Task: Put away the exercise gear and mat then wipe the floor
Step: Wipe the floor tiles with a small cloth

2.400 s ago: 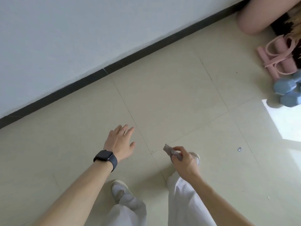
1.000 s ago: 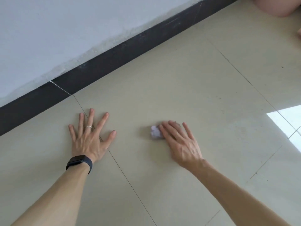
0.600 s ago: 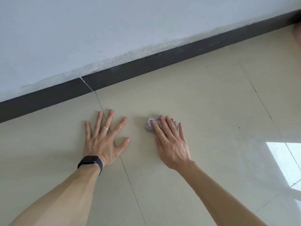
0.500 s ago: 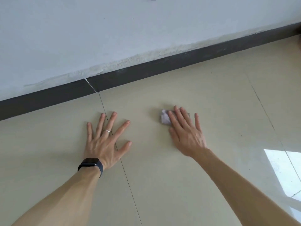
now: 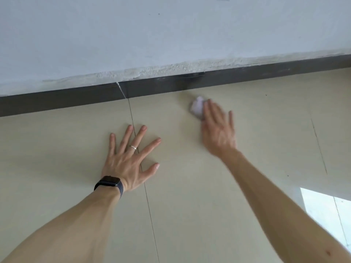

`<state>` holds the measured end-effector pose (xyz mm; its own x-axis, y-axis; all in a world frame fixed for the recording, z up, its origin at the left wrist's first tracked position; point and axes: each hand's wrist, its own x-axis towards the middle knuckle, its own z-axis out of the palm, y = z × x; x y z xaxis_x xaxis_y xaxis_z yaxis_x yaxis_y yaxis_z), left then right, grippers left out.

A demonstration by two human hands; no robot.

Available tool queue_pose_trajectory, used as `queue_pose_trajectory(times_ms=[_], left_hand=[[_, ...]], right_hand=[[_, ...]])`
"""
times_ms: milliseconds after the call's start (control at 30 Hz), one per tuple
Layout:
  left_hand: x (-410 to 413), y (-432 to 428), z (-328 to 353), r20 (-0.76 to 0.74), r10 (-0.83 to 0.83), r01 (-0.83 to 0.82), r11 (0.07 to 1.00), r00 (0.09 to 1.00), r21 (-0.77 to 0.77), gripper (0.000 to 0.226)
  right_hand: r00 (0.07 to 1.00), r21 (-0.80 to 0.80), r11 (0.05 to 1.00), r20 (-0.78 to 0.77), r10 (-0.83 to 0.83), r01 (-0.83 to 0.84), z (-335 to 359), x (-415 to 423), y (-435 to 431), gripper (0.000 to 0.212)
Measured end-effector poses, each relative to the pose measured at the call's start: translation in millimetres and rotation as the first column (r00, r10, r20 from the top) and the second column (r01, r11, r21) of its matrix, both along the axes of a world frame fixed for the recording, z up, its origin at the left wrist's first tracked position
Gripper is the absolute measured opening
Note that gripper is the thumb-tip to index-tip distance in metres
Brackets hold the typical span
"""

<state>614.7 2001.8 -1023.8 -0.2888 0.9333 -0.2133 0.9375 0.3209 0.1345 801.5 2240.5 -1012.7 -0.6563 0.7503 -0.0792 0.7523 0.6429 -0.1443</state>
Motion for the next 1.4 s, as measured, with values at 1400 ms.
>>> queue_pose_trajectory(times_ms=[1400], left_hand=[[5, -4, 2, 0.021, 0.038, -0.037, 0.996, 0.999, -0.078, 0.07]], right_hand=[[0.966, -0.059, 0.986, -0.196, -0.165, 0.157, 12, 100, -313, 0.063]])
